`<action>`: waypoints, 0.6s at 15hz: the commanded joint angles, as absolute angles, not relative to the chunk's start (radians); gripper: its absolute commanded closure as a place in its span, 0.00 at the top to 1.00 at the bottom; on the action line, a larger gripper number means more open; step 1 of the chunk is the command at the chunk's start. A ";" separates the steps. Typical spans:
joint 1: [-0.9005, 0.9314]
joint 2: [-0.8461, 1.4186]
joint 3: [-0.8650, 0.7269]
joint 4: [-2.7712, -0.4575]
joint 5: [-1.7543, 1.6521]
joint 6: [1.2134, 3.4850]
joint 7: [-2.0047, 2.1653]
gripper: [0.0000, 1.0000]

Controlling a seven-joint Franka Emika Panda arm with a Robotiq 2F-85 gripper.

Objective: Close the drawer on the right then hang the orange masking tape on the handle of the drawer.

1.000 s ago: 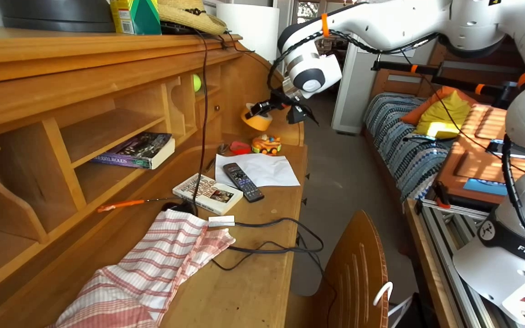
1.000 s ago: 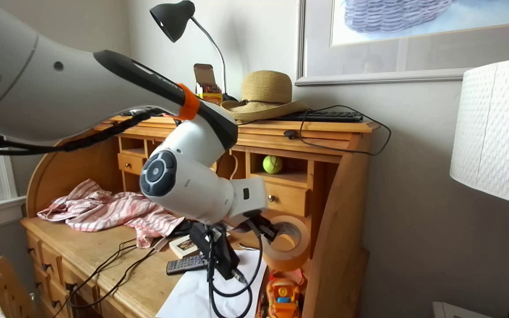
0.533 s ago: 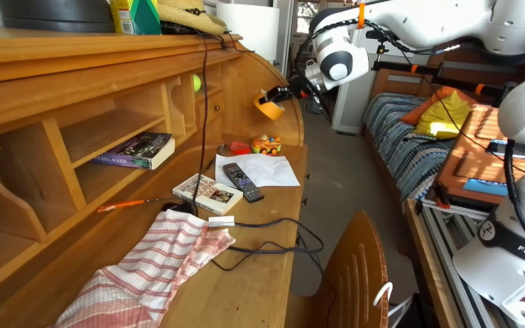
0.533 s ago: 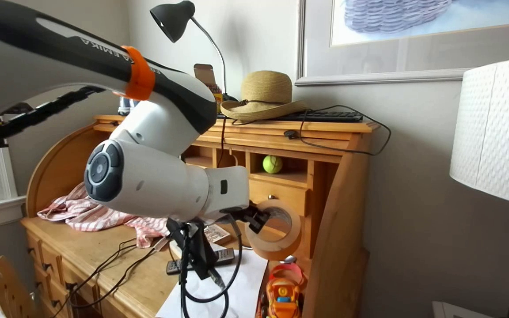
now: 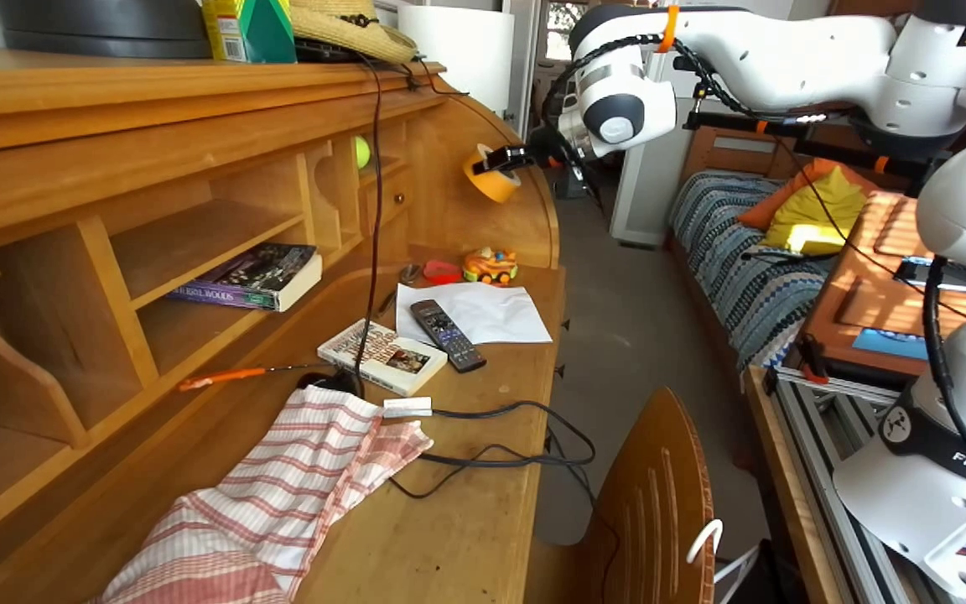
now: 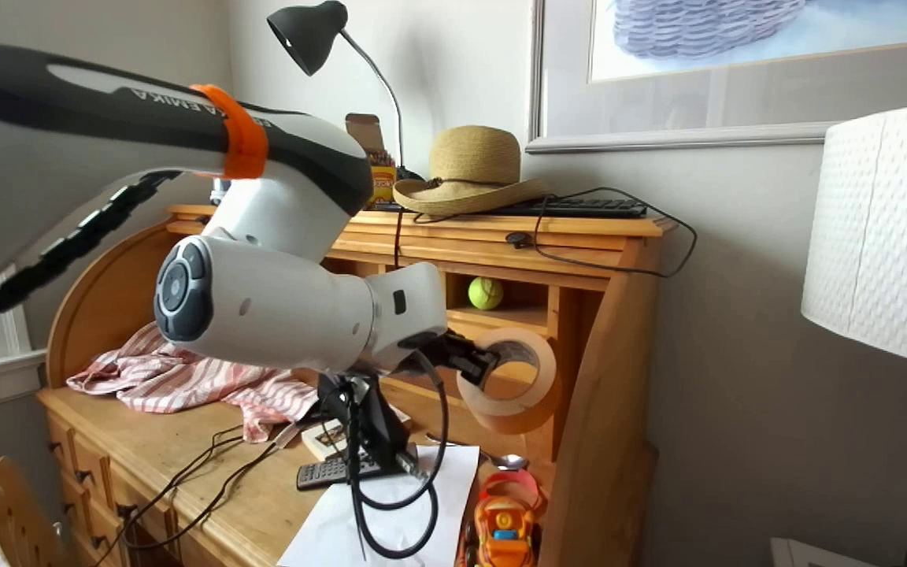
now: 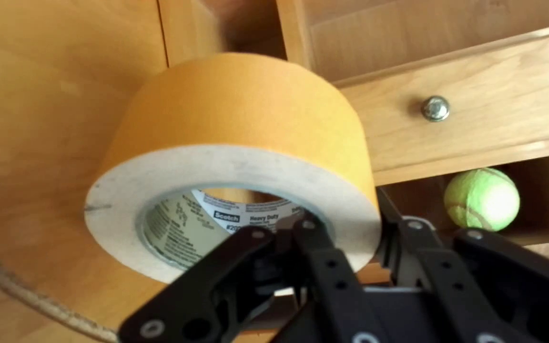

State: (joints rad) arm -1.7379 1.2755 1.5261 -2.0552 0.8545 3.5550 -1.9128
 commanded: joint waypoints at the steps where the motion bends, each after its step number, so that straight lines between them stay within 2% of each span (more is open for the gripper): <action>1: -1.718 1.523 1.602 -2.116 0.585 3.751 -1.947 0.07; 4: -1.696 1.622 1.552 -2.221 0.366 3.841 -1.945 0.07; 5: -1.696 1.515 1.486 -2.246 0.288 3.789 -1.816 0.07; 9: -1.668 1.523 1.359 -2.277 -0.012 3.738 -1.677 0.07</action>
